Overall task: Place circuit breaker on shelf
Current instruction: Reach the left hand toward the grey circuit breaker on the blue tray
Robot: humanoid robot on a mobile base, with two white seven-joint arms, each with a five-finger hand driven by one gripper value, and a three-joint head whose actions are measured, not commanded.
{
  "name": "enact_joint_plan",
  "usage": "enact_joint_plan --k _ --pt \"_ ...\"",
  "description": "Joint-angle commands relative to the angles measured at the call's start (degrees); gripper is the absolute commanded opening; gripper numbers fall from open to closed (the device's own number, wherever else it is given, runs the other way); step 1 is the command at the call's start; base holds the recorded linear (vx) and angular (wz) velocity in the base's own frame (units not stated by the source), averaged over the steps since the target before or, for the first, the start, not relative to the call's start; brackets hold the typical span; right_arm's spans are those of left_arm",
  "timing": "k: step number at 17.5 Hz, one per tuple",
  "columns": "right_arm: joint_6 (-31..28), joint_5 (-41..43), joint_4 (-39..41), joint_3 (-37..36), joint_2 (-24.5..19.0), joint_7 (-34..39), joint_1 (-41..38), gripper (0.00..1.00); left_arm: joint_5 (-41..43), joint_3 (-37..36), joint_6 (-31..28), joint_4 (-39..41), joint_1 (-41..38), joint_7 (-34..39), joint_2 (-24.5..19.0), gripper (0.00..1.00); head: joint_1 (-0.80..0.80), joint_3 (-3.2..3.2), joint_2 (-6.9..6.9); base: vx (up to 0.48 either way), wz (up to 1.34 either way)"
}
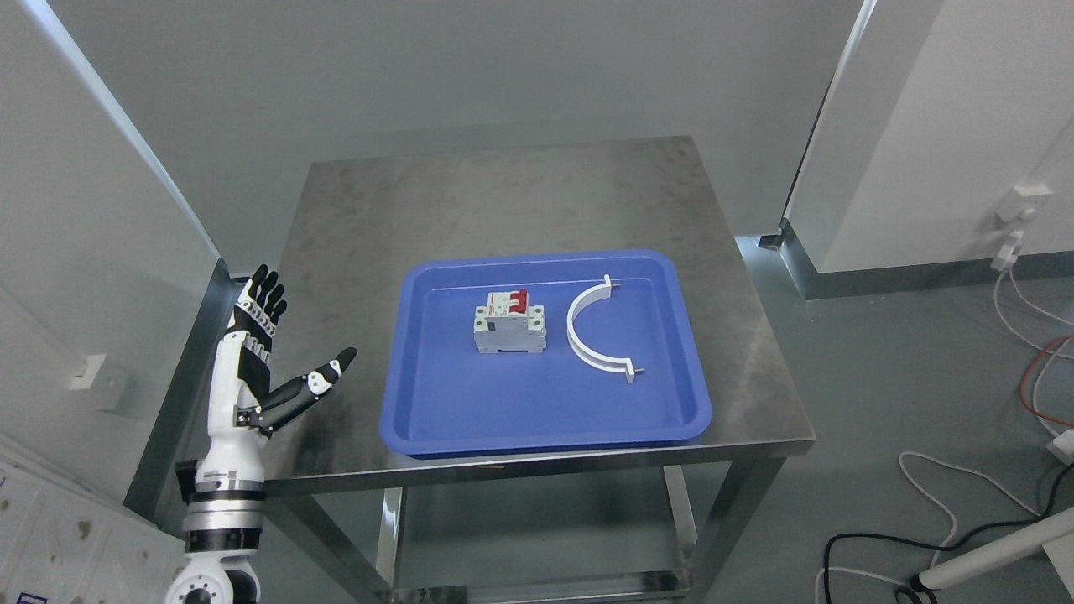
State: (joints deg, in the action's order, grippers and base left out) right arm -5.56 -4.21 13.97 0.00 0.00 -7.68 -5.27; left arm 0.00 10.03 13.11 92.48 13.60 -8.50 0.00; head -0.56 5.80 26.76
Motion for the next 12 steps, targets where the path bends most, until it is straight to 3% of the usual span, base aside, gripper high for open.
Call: enact_joint_plan --k 1,3,5,8,12 --pt "1.0 0.0 0.0 1.1 1.0 -0.1 0.0 1.00 1.4 1.5 -3.0 5.0 2.3 -1.4 -1.0 1.00 0.00 0.00 0.00 -0.011 -0.04" --pt "1.0 0.0 0.0 1.1 1.0 0.0 0.0 1.00 1.4 1.3 -3.3 5.0 3.4 -2.0 -1.0 1.00 0.00 0.00 0.00 0.000 0.00" --pt "1.1 0.0 0.0 1.1 1.0 -0.1 0.0 1.00 1.4 -0.5 -6.5 5.0 4.8 -7.1 -2.2 0.99 0.00 0.00 0.00 0.010 -0.01" --pt "1.0 0.0 0.0 1.1 1.0 -0.1 0.0 1.00 1.6 -4.2 -17.6 5.0 11.1 -19.6 -9.1 0.99 0.00 0.00 0.00 0.014 -0.07" --pt "1.0 0.0 0.0 1.1 1.0 -0.1 0.0 1.00 3.3 -13.3 -24.4 4.9 18.9 -22.5 -20.3 0.97 0.00 0.00 0.00 0.027 -0.06"
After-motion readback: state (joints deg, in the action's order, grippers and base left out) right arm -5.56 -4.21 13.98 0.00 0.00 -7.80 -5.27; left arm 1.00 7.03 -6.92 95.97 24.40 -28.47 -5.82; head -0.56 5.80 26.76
